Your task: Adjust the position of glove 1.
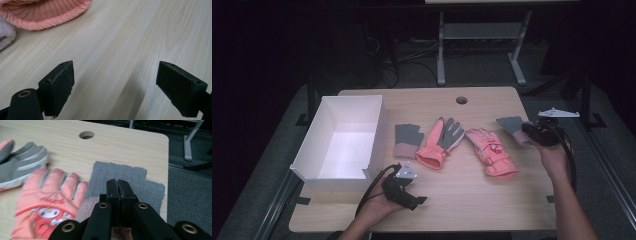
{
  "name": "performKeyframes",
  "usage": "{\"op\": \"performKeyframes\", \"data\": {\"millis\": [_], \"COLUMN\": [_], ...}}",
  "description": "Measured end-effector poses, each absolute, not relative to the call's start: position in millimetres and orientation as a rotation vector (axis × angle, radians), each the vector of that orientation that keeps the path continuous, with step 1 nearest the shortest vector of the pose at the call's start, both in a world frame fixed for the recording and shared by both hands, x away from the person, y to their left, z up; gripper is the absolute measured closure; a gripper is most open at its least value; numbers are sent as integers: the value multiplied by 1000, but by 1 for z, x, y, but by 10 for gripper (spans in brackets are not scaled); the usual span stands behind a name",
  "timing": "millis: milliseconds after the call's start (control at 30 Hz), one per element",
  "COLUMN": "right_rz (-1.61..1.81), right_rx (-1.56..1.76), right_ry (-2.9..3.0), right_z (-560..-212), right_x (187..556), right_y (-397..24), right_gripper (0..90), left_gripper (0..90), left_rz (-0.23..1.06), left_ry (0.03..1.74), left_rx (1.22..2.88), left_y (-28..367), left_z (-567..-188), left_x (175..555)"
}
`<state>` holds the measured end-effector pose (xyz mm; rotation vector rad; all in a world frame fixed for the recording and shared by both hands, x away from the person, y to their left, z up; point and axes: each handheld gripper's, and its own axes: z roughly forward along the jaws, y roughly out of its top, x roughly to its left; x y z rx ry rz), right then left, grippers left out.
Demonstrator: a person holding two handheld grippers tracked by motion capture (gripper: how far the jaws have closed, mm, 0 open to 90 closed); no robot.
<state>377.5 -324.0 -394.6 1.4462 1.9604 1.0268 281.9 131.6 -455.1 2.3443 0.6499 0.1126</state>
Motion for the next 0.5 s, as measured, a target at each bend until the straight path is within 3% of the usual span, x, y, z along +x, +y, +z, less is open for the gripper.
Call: {"op": "performKeyframes", "data": {"millis": [500], "right_rz": [1139], "right_rx": [1266], "right_ry": [2121], "right_z": [-379], "right_x": [321], "right_y": [-281], "right_gripper": [886], "left_gripper": [144], "left_rz": [108], "left_ry": [634], "left_rx": [2345], "left_y": [132], "left_z": [-455], "left_x": [282]}}
